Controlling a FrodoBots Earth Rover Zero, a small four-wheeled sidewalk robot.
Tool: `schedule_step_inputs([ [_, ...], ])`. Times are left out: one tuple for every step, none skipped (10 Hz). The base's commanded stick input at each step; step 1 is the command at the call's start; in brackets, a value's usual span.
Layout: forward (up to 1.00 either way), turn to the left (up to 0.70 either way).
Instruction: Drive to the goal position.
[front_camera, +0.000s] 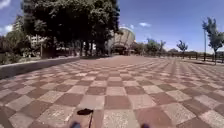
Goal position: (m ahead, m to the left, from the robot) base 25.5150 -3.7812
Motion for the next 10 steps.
schedule_step_inputs([
  [1.00,0.00],
  [1.00,0.00],
  [1.00,0.00],
  [1.00,0.00],
  [1.00,0.00],
  [1.00,0.00],
  [1.00,0.00],
  [1.00,0.00],
  [1.00,0.00],
  [1.00,0.00],
])
